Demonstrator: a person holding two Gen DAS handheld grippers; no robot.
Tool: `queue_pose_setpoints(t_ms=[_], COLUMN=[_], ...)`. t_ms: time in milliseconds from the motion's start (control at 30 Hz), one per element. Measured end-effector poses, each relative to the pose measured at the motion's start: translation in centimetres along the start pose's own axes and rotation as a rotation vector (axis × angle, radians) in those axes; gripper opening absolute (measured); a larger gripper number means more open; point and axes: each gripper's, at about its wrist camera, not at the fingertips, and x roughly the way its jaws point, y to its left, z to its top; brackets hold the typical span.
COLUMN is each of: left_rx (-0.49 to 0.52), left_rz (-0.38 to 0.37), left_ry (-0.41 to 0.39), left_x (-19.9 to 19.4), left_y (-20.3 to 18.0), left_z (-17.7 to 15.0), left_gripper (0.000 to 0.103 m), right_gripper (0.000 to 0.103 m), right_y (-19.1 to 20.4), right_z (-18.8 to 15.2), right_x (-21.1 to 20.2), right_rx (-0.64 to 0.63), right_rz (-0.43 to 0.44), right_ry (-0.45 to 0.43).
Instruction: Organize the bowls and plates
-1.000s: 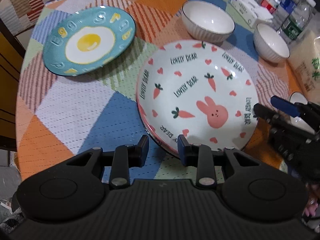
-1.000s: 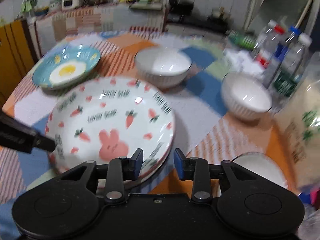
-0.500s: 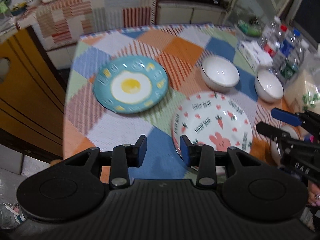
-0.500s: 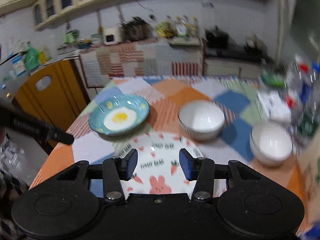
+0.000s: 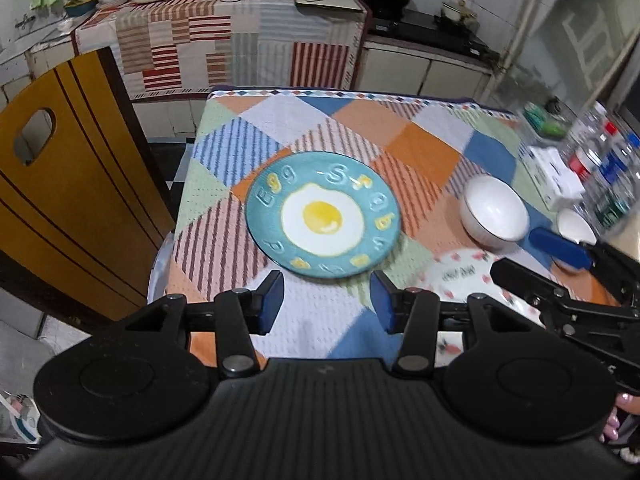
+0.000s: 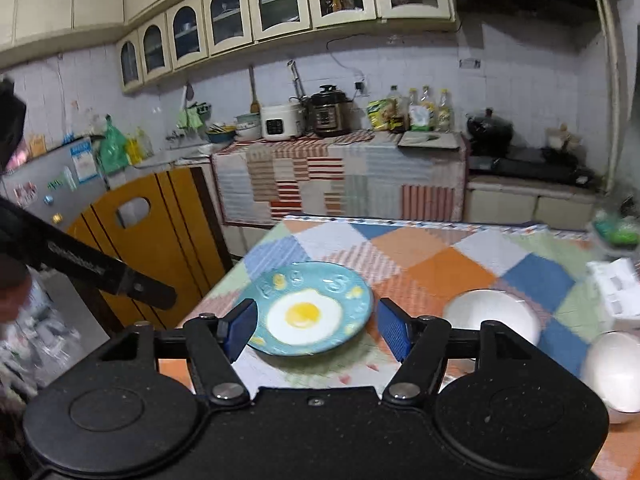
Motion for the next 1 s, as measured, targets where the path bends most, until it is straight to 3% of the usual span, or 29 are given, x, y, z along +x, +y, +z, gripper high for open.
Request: queue_pose_setpoints(t_ms=[233,400,567,700,800,933,1000], left_rx=[-0.095,-0.038,-0.109,-0.243,-0.229,-0.227,-0.206], left_rz=[0.003,0.057,0.030,-0.067,-0.043,-0.067,-0.079], left_ry=[0.017,0.057,0.101,0.150,0.117,0.101,0.089], left_x=[6.5,11.9,15.1,16.6,16.8,17.1,17.3], left_y=[3.4,3.8,5.2,6.9,6.9,7.0,7.0], left_z=[1.0,1.4,1.5,1.0,0.7,0.6,0.5], left_gripper=[0.056,0.055,0.056,0.054,0.054,0.052,0.044], right_gripper=[0.071,0.071,0.070,0.067,0.065,0.065,0.064], right_y=[-3.0,-3.8,-4.3,-5.2,-5.3,-6.1,-6.5], right_z=[-0.1,-1.6,-2.0,-2.1,-2.0,-2.4,-2.5], right_x=[7.2,11.8,14.7,16.7,17.3,18.1,18.2], right_rx=[0.215,0.247,0.237,0.295,0.305,0.371,0.396], right_rz=[0.043,0.008,0.014,-0.003,-0.018,-0.017,-0.020], right_ry=[0.147,0.244,0.253,0.288,0.301,0.307,0.294])
